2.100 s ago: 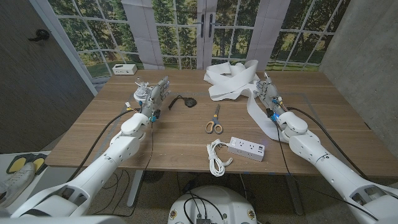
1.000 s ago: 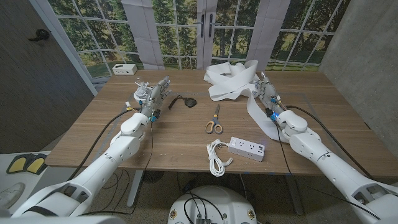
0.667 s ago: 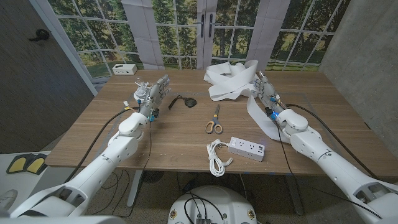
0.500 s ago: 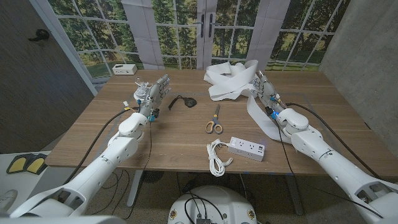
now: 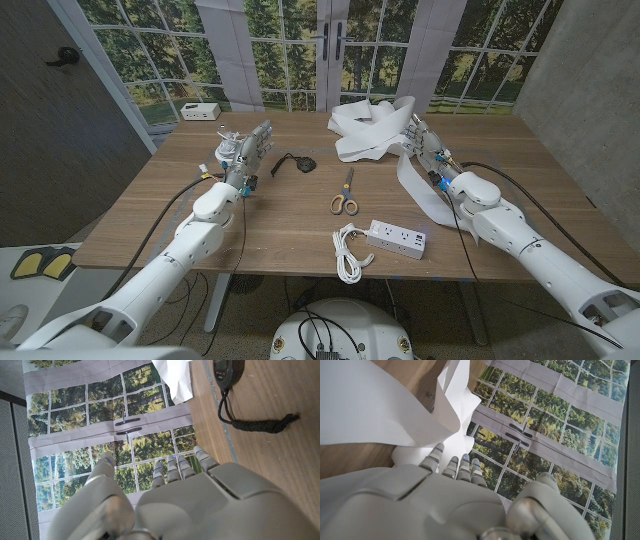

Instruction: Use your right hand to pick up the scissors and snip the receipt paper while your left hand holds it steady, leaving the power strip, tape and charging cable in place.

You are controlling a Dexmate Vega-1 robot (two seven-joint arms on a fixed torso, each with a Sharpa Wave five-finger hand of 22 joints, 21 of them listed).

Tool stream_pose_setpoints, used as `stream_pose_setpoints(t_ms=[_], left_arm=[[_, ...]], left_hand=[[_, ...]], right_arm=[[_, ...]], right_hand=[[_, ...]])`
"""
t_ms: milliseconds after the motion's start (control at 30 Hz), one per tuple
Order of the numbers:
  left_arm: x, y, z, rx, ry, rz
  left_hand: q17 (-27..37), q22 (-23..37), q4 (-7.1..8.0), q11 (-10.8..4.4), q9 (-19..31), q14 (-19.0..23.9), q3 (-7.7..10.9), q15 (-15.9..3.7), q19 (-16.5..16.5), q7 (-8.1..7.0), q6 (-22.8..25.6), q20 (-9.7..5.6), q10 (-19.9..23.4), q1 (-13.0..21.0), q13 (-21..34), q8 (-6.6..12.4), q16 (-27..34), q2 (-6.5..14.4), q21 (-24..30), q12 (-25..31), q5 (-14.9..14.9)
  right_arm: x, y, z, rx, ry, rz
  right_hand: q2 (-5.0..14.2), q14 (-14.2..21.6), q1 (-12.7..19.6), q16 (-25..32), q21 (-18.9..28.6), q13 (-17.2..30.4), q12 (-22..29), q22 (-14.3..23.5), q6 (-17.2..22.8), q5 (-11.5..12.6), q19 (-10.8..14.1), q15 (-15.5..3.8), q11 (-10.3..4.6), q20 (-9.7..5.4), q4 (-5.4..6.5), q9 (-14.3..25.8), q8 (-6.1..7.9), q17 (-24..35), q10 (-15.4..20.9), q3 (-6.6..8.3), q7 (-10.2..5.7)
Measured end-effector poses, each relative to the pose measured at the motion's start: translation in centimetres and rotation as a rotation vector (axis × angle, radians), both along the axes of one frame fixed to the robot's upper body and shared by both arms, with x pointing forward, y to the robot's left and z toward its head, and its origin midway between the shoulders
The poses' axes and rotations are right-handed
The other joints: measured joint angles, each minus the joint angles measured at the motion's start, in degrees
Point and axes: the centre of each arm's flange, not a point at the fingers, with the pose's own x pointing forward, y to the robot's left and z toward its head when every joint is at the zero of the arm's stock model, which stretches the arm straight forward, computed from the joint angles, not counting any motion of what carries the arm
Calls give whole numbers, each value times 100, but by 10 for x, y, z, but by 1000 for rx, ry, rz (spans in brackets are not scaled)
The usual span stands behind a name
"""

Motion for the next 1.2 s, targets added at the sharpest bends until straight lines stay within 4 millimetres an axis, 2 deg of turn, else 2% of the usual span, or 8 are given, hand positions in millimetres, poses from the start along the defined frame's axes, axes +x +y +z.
stream_pose_setpoints(t_ms=[300, 367, 633, 833, 933, 1133, 1200], left_arm=[[1, 2, -2, -9, 6, 23], [-1, 0, -8, -13, 16, 23], [-7, 0, -11, -20, 25, 32], [-10, 2, -15, -23, 35, 36], [-11, 2, -16, -23, 39, 37], [-11, 3, -17, -22, 47, 36], [-11, 3, -17, -23, 47, 36]], left_hand=[[0, 0, 0, -7, 0, 0, 0, 0, 0, 2, 60, 0, 7, 0, 0, 0, 0, 0, 0, 0, 0], [0, 0, 0, -7, 0, 0, 0, 0, 0, 2, 60, 0, 7, 0, 0, 0, 0, 0, 0, 0, 0], [0, 0, 0, -7, 0, 0, 0, 0, 0, 2, 59, 0, 7, 0, -1, 0, 0, 0, 0, 0, 0], [0, 0, 0, 23, 0, 0, 0, 0, 0, 2, 59, 0, 38, 0, -1, 0, 0, 0, 0, 0, 0], [-1, 0, 0, 23, -1, 0, 0, 0, 0, 2, 59, 0, 38, 0, -1, 0, 0, 0, 0, 0, 0], [-1, -1, 0, 23, -1, 0, 0, 0, 0, 2, 59, 0, 38, 0, -1, 0, 0, 0, 0, 0, 0], [-1, -1, 0, 23, -1, 0, 0, 0, 0, 2, 59, 0, 38, 0, -1, 0, 0, 0, 0, 0, 0]], right_arm=[[0, -1, 2, -20, -3, -1], [-2, 1, 5, -62, -22, -8], [-4, 2, 14, -117, -49, -23], [-5, 2, 18, -167, -72, -55], [-6, 3, 20, -189, -89, -69], [-8, 3, 24, -226, -117, -100], [-10, 3, 25, -238, -126, -112]], right_hand=[[51, -42, 139, 0, 0, 0, 0, 0, -73, 0, -31, -120, -113, -31, -70, 1, 0, -27, -12, 24, -92], [44, -42, 146, 0, 0, 0, 0, 0, -73, 0, -31, -120, -134, -32, -87, 1, 0, -29, -11, 41, -92], [61, -62, 252, 0, 1, 0, 0, 0, -103, 0, -30, -139, -133, -32, -153, 1, 0, -28, -10, 68, -121], [195, -20, 645, 0, 26, 0, 66, 0, -134, 0, -30, -180, -253, -31, -374, 2, 0, -28, 177, 245, -152], [204, -20, 727, 0, 26, 0, 66, 0, -137, 0, -8, -180, -284, -54, -405, 11, 0, -28, 207, 276, -155], [264, 11, 939, 0, 26, 24, 66, 0, -61, 0, -8, -210, -407, -54, -509, 16, 23, -27, 330, 347, -307], [262, 11, 937, 0, 26, 29, 66, 0, -62, 0, 10, -210, -431, -36, -531, 16, 23, -27, 354, 355, -307]])
